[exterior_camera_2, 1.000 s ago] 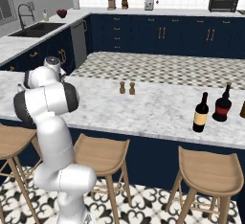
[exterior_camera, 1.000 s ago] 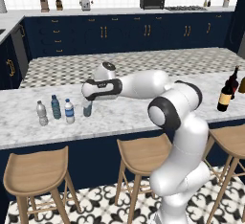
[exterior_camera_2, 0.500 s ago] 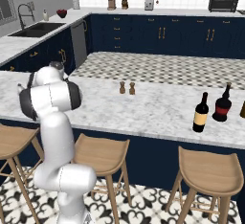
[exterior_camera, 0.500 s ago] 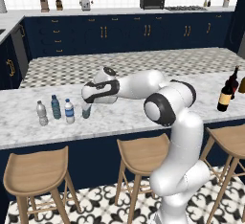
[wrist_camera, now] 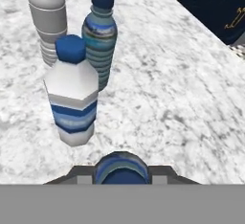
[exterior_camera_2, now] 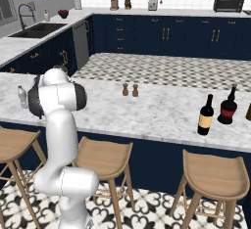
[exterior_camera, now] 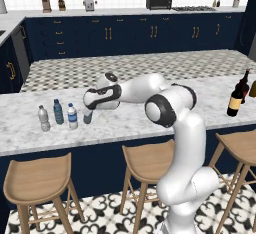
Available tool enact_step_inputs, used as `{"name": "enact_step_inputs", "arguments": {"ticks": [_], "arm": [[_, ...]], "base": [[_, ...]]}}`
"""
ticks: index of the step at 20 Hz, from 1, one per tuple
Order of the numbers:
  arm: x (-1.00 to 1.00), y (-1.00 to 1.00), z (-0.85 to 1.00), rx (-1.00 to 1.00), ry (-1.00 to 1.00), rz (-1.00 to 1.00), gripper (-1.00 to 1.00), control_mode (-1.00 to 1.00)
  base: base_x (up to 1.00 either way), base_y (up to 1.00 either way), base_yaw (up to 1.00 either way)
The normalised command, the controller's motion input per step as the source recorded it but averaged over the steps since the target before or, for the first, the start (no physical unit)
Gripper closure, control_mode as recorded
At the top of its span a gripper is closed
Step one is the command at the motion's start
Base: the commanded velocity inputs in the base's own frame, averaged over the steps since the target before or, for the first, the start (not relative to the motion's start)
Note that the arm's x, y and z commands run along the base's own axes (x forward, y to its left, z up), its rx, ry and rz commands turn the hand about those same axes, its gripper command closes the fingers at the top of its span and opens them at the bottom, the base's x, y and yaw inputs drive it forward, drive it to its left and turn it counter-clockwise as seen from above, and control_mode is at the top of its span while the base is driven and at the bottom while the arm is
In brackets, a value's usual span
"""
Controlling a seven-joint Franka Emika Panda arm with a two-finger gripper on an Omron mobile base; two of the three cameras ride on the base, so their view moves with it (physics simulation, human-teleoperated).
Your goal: Move the plastic bottles in the middle to the plastics group, and the glass bottles in the middle to the glass group.
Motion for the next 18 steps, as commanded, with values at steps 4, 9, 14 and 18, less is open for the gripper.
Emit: {"name": "enact_step_inputs", "arguments": {"ticks": [4, 9, 14, 18], "arm": [[0.3, 0.15, -0.25, 0.0, 0.0, 0.0, 1.0, -1.0], [0.25, 0.14, -0.23, 0.0, 0.0, 0.0, 1.0, -1.0], [-0.04, 0.36, -0.37, 0.0, 0.03, 0.0, 1.0, -1.0], [-0.04, 0.2, -0.42, 0.0, 0.07, 0.0, 1.0, -1.0]], "base": [[0.0, 0.0, 0.0], [0.0, 0.0, 0.0], [0.0, 0.0, 0.0], [0.0, 0.0, 0.0]]}}
